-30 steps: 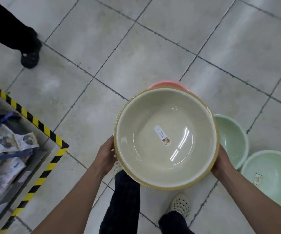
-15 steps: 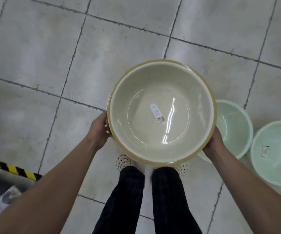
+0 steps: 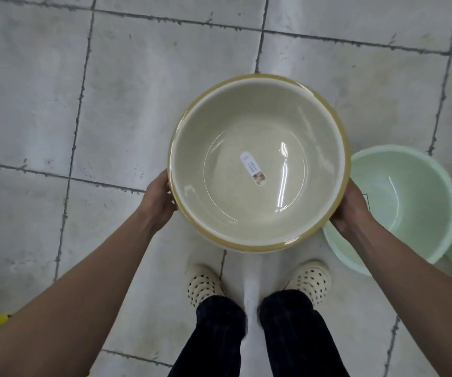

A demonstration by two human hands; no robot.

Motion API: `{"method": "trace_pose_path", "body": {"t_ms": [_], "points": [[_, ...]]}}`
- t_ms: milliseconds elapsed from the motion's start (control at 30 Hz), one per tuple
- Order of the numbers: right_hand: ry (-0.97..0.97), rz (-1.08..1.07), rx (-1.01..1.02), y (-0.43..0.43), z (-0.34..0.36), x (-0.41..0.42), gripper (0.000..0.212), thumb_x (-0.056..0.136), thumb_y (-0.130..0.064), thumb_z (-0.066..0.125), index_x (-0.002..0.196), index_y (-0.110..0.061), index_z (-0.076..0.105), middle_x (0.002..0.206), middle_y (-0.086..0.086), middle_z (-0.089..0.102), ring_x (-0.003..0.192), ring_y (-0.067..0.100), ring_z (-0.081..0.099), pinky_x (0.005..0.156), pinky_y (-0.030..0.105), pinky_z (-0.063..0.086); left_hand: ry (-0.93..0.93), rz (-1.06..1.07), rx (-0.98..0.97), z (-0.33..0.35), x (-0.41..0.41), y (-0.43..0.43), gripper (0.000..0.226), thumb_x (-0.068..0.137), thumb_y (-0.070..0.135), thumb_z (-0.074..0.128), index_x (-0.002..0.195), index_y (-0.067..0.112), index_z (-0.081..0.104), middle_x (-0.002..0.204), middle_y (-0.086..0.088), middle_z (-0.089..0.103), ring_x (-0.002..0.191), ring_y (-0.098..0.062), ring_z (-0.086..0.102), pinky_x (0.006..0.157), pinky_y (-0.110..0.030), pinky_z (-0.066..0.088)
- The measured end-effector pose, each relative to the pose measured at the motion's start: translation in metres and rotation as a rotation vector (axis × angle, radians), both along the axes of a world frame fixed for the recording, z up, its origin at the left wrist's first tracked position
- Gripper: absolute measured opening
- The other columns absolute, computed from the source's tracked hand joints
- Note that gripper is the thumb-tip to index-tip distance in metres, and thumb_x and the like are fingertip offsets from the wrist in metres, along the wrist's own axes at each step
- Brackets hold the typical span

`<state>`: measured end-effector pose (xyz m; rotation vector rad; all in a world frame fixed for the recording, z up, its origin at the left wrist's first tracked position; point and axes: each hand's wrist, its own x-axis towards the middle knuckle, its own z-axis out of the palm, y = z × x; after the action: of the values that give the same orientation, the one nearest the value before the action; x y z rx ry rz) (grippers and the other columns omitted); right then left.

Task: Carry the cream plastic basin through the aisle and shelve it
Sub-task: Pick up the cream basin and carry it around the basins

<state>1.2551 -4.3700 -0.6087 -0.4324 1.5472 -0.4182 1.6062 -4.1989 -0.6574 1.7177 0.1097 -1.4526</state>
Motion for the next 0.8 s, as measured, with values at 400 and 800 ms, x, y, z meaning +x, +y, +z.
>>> {"method": "trace_pose_path", "body": {"t_ms": [400,800], "points": [[0.003,0.271,0.049,0.0,-0.065,-0.013,0.043,0.092,-0.056,0.064,0.113,-0.02,0.072,0.101,0.004,0.073,0.091,0.034,0.063,0.075,0.044,0.054,-0.046,-0.121,-0.077,-0.019,-0.017,-0.004,0.025,0.103,0.019,0.051,0.102,0.018,0.076,0.112,-0.018,0.062,0.099,-0.034,0.06,0.09,-0.05,0.049],[-0.084,0.224,-0.013,-0.008,-0.081,-0.013,0.023,0.101,-0.041,0.061,0.112,-0.026,0.074,0.099,-0.001,0.077,0.092,0.024,0.071,0.093,0.049,0.055,-0.115,-0.165,-0.143,-0.025,-0.023,-0.014,0.035,0.114,0.016,0.041,0.141,0.008,0.061,0.109,-0.001,0.079,0.096,-0.021,0.077,0.074,-0.036,0.064]]}}
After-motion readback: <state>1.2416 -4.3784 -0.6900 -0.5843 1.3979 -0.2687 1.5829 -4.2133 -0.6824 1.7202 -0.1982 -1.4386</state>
